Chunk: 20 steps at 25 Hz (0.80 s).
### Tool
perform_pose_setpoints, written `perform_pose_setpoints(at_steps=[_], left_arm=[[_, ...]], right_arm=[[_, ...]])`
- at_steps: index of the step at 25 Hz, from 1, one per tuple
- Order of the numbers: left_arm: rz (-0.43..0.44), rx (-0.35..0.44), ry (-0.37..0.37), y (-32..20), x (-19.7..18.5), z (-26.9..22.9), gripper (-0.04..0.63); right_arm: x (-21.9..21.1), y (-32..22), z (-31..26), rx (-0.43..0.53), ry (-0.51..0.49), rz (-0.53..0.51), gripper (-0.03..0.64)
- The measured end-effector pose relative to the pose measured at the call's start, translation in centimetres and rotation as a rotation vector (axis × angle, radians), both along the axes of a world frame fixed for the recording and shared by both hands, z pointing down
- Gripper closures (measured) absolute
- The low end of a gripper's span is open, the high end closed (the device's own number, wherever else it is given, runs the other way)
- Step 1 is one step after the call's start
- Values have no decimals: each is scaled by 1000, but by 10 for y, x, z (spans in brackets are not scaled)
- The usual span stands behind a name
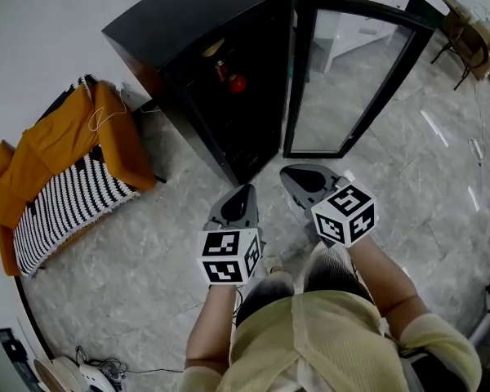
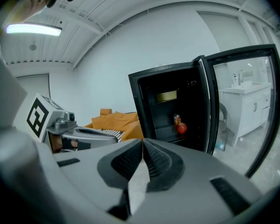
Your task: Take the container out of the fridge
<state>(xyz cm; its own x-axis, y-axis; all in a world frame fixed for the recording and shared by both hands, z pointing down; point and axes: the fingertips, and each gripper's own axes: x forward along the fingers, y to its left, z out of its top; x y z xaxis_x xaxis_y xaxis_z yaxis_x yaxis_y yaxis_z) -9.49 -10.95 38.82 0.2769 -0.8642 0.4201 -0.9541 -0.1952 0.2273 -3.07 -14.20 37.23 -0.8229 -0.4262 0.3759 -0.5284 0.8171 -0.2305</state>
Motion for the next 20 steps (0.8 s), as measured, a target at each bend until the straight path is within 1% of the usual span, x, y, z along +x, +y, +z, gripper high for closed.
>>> perform_pose_setpoints(at_steps=[4, 8, 14, 20], left_arm=[[-54, 12, -5, -14, -2, -2, 575], [-115, 13, 7, -30, 6, -3, 575], [-157, -1, -1, -53, 23, 0, 575], [-176, -20, -19, -71, 39, 5, 575]], right_arm=[[-3, -12, -5, 21, -2, -69, 588], [6, -27, -6, 32, 11, -146, 588], [21, -55, -1, 20, 19, -200, 588], [33, -80, 5, 7, 16, -236, 588]])
